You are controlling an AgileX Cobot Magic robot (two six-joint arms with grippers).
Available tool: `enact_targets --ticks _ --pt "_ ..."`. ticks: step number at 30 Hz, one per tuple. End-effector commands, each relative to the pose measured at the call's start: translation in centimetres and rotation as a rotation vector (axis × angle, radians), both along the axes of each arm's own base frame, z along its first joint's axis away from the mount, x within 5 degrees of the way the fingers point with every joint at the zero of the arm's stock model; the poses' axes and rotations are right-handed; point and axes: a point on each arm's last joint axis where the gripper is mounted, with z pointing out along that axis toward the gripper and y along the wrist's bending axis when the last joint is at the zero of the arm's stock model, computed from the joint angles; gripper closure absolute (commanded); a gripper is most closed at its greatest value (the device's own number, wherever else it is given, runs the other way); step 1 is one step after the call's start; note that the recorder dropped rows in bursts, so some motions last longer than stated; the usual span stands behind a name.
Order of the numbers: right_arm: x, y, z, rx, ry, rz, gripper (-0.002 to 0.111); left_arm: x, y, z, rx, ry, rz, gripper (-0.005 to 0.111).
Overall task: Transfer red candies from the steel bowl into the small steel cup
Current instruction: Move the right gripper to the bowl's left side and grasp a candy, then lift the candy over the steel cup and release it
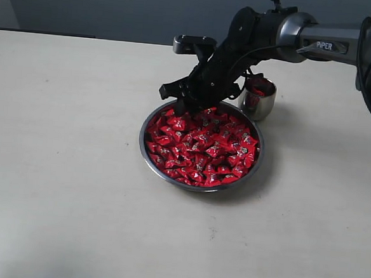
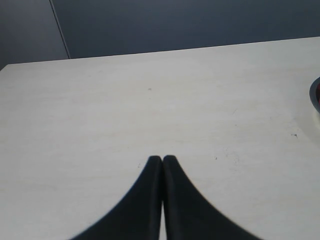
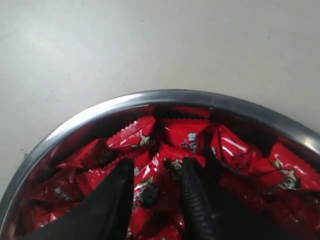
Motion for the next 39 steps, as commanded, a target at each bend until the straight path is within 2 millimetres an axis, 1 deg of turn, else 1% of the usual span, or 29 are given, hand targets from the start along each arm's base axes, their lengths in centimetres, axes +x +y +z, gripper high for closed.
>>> enact_targets --ticks 1,2,4,5,8,10,12,18,20,23,27,29,35,37,39 --pt "0.1 -0.1 0.1 0.004 0.006 -0.002 0.082 0.0 0.0 0.0 0.002 -0.011 0.000 0.106" --pt "0.1 -0.1 0.1 0.004 0.006 -0.002 0.090 0.0 0.0 0.0 0.002 -0.011 0.000 0.106" --pt "0.1 -0.1 0.1 0.004 0.006 -0.002 0.108 0.0 0.0 0.0 0.002 -0.011 0.000 0.106" --pt "0.1 -0.1 0.1 0.004 0.008 -0.001 0.109 0.0 0.0 0.0 0.002 -0.011 0.000 0.106" --pt "0.0 -0.1 0.2 0.000 0.018 0.003 0.109 0.0 0.0 0.0 0.002 -0.011 0.000 0.106" --pt "-0.1 -0.1 0.7 0.005 0.013 0.005 0.109 0.0 0.0 0.0 0.002 -0.011 0.000 0.106" --pt "-0.1 -0.2 1.7 0.013 -0.004 0.009 0.109 0.0 0.0 0.0 0.002 -0.011 0.000 0.106" --pt "-0.5 -0.9 5.7 0.009 -0.089 0.016 0.109 0.0 0.0 0.0 0.002 -0.011 0.000 0.106" --pt "-0.5 -1.3 7.0 -0.006 -0.126 0.013 0.109 0.0 0.0 0.0 0.002 -0.011 0.000 0.106" --pt "-0.4 -2.1 8.5 -0.060 -0.196 0.011 0.109 0.0 0.0 0.0 0.002 -0.011 0.000 0.106" --pt "0.6 -4.1 9.7 -0.108 -0.254 -0.034 0.109 0.0 0.0 0.0 0.002 -0.011 0.000 0.106" --pt "1.6 -5.8 10.1 -0.109 -0.260 -0.077 0.109 0.0 0.0 0.0 0.002 -0.011 0.000 0.106" --pt "4.4 -11.5 10.3 -0.120 -0.250 -0.217 0.109 0.0 0.0 0.0 0.002 -0.011 0.000 0.106" --pt "5.1 -13.0 10.1 -0.123 -0.254 -0.255 0.109 0.0 0.0 0.0 0.002 -0.011 0.000 0.106" --pt "5.6 -13.9 10.1 -0.107 -0.255 -0.288 0.109 0.0 0.0 0.0 0.002 -0.011 0.000 0.106"
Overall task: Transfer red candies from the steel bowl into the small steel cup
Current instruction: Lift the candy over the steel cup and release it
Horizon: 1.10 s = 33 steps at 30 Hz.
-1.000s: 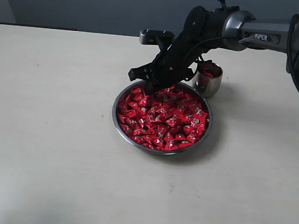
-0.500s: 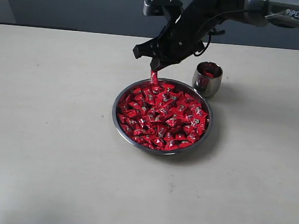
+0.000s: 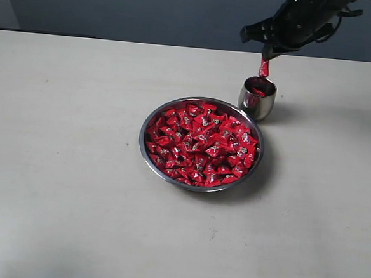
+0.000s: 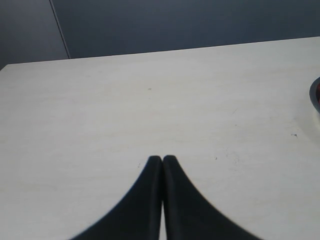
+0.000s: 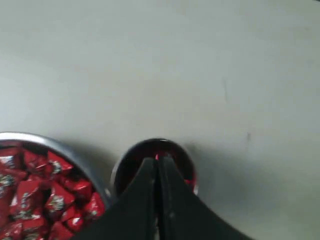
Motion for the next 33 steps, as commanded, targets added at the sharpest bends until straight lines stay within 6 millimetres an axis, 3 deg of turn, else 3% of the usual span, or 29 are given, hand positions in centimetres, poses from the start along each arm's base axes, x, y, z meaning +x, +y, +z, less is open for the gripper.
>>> enact_targets --ticks 1,7,14,33 --pt "1.2 -2.3 0.5 0.029 -0.031 -0.063 0.109 0.0 0.0 0.0 0.002 -0.011 0.000 0.106" --pt "1.4 -1.9 -0.2 0.069 -0.022 -0.046 0.109 0.0 0.0 0.0 0.002 -0.011 0.000 0.106" --pt "1.7 -1.6 -3.0 0.071 0.061 -0.045 0.109 0.0 0.0 0.0 0.002 -0.011 0.000 0.106" --pt "1.7 -0.4 -3.3 0.099 0.035 0.013 0.109 0.0 0.0 0.0 0.002 -0.011 0.000 0.106"
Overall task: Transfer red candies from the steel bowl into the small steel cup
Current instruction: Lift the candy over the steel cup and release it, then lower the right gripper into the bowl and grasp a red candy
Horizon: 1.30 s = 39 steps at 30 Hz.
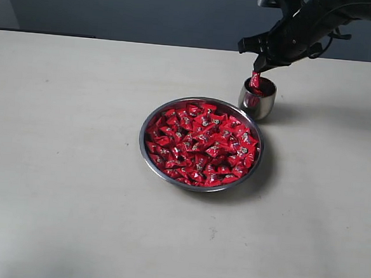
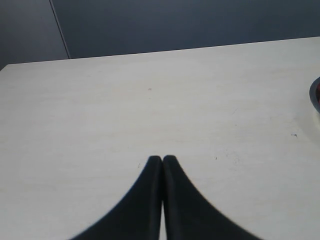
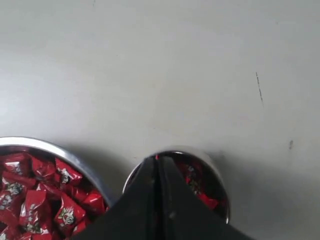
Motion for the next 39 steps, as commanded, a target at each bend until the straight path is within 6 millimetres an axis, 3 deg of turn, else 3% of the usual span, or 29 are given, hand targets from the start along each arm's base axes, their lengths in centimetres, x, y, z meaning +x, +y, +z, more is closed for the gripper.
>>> enact_targets --ticks 1,6,12,14,21,25,29,34,39 --pt "0.1 0.2 0.3 0.006 -0.026 0.005 0.109 0.0 0.0 0.0 0.002 -0.011 0.000 0.106" --pt "0.2 0.1 0.2 -0.009 -0.029 0.011 0.107 0.0 0.0 0.0 0.002 -0.011 0.000 0.106" --pt "0.0 0.0 0.2 -0.014 -0.016 0.017 0.083 0.0 0.0 0.0 0.002 -0.011 0.000 0.106" --pt "0.0 0.0 0.2 -0.014 -0.015 0.017 0.080 0.0 0.0 0.0 0.002 -0.011 0.000 0.106" --pt "-0.6 0.5 0.6 0.057 0.051 0.009 0.079 0.0 0.0 0.0 0.002 -0.011 0.000 0.106" --pt "-2.2 3.2 1.7 0.174 0.092 0.119 0.079 0.0 0.0 0.0 0.002 -0.011 0.000 0.106" --pt "-4.2 7.4 0.0 0.114 0.106 0.248 0.079 0.0 0.0 0.0 0.002 -0.011 0.000 0.106" --pt "-4.6 8.6 -4.6 -0.010 0.165 0.295 0.079 0.0 0.0 0.0 0.002 -0.011 0.000 0.106" --pt "-4.9 8.9 -5.9 -0.106 0.161 0.323 0.079 0.0 0.0 0.0 0.002 -0.011 0.000 0.106"
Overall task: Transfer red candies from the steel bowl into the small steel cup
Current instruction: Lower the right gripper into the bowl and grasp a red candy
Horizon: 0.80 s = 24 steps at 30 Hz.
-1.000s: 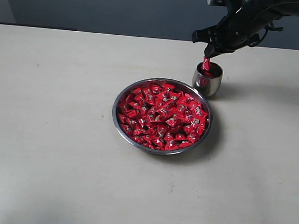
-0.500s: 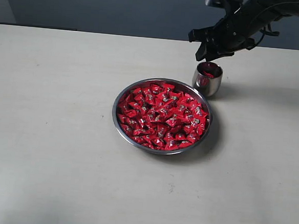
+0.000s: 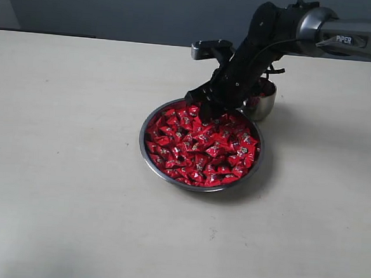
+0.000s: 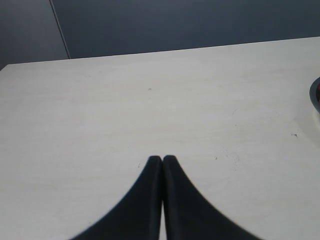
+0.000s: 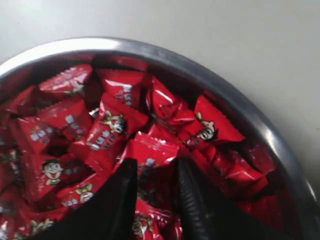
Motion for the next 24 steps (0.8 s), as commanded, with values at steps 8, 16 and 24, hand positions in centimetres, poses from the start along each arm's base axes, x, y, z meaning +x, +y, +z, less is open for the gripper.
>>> enact_targets --ticks 8,16,24 --pt "-0.5 1.1 0.0 -0.032 -0.047 0.036 0.079 0.0 0.0 0.0 0.002 -0.011 0.000 0.106" --pt "-0.5 1.1 -1.4 -0.049 -0.019 0.037 0.079 0.0 0.0 0.0 0.002 -0.011 0.000 0.106" --pt "-0.4 1.1 -1.4 -0.053 -0.025 0.039 0.096 0.0 0.0 0.0 0.002 -0.011 0.000 0.106"
